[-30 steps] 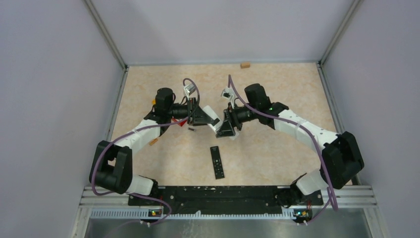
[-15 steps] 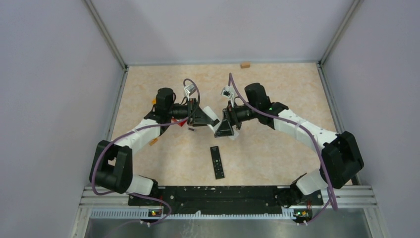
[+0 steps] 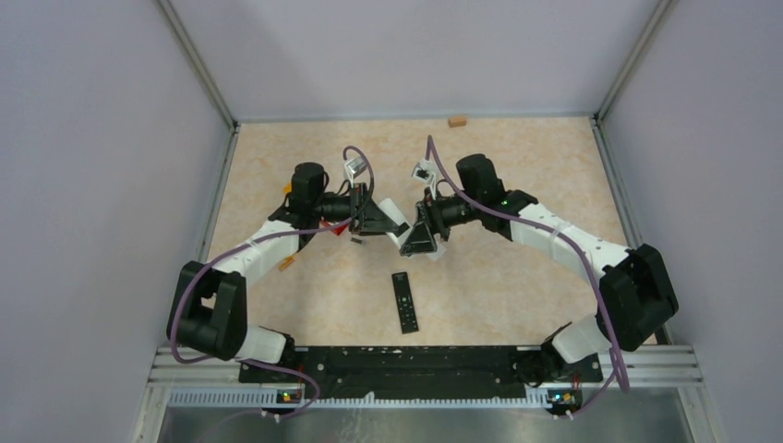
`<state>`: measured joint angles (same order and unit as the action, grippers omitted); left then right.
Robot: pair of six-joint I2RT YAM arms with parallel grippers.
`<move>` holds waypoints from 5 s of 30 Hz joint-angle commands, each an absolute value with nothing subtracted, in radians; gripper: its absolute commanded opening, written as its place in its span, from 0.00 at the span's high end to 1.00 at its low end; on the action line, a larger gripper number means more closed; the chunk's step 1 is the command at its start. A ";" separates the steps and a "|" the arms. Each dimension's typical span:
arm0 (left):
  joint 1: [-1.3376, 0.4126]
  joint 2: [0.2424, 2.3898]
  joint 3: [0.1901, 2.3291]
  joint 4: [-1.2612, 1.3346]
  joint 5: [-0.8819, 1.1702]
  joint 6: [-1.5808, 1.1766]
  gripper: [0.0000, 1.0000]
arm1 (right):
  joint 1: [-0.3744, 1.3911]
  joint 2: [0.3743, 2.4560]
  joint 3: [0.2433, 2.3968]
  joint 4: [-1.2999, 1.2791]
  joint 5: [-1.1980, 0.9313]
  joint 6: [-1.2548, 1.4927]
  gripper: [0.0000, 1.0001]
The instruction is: Load the batteries into the remote control
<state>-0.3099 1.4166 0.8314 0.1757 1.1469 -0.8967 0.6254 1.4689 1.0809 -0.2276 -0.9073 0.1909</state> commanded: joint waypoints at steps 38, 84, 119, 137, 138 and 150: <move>-0.307 1.434 0.876 0.174 1.138 -0.884 1.00 | 0.638 1.386 1.032 -0.128 -0.940 0.118 0.60; -0.305 1.427 0.893 0.153 1.137 -0.867 1.00 | 0.664 1.394 1.040 -0.166 -0.941 0.082 0.54; -0.305 1.398 0.903 0.136 1.136 -0.838 1.00 | 0.640 1.396 0.996 -0.065 -0.990 0.183 0.62; -0.296 1.398 0.903 0.172 1.154 -0.830 1.00 | 0.636 1.429 1.033 -0.126 -0.953 0.174 0.53; -0.292 1.392 0.901 0.178 1.153 -0.823 1.00 | 0.633 1.420 1.029 -0.105 -0.954 0.192 0.48; -0.224 1.253 0.819 0.277 1.041 -0.801 1.00 | 0.569 1.288 0.956 0.093 -0.632 0.463 0.22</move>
